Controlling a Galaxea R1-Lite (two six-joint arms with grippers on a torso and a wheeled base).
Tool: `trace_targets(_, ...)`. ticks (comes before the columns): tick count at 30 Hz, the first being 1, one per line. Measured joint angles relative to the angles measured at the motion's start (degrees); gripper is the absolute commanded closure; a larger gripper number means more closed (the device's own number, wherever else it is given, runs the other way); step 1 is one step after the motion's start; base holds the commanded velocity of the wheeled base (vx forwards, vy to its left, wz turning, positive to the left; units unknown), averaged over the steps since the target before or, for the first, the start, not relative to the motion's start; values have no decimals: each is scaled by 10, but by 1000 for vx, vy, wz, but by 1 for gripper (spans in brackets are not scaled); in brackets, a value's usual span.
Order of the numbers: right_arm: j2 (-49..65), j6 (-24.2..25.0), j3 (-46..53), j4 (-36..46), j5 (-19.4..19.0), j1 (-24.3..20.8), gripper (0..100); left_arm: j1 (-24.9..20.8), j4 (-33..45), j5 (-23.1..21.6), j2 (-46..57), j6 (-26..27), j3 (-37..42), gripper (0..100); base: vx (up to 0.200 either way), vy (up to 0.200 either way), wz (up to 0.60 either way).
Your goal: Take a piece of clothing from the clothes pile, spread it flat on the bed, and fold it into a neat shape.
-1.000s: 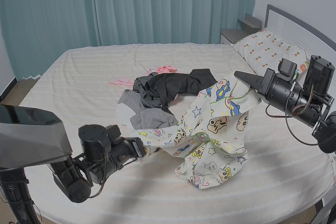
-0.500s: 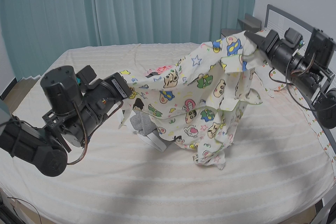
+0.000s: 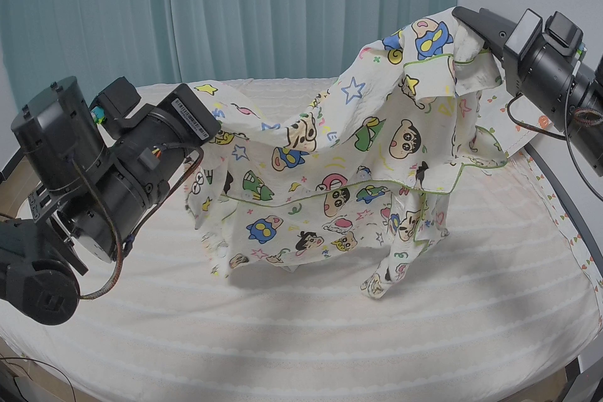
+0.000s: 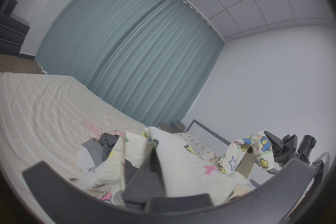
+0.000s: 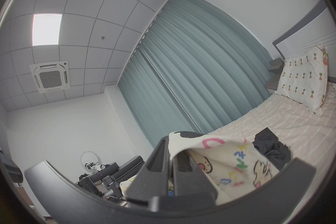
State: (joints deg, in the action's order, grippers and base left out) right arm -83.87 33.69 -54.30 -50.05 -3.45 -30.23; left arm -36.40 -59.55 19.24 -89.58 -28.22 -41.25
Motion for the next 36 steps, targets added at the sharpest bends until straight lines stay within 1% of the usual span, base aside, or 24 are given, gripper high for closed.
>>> trace_targets(6,10,1,29,2,-4,-1,100,-2,0,-1,10,-5,37,100,0,0,0)
trace_targets(12,2,5,74,0,-2,-4,100,-8,0,-1,10,-26,64,100,0,0,0)
trace_targets(15,-1,10,78,-1,-1,-4,100,-9,0,-1,9,-31,69,100,0,0,0)
trace_targets(21,-4,11,71,0,0,-3,100,-9,0,-1,9,-43,74,100,-200,0,0)
trace_targets(25,-4,10,70,0,0,-3,100,-10,0,0,10,-62,77,100,0,0,0)
trace_targets(33,-2,10,70,0,0,-5,100,-18,0,0,16,-63,98,100,0,0,0)
trace_targets(36,0,10,71,0,1,-6,100,-18,0,1,21,-62,102,100,0,200,0)
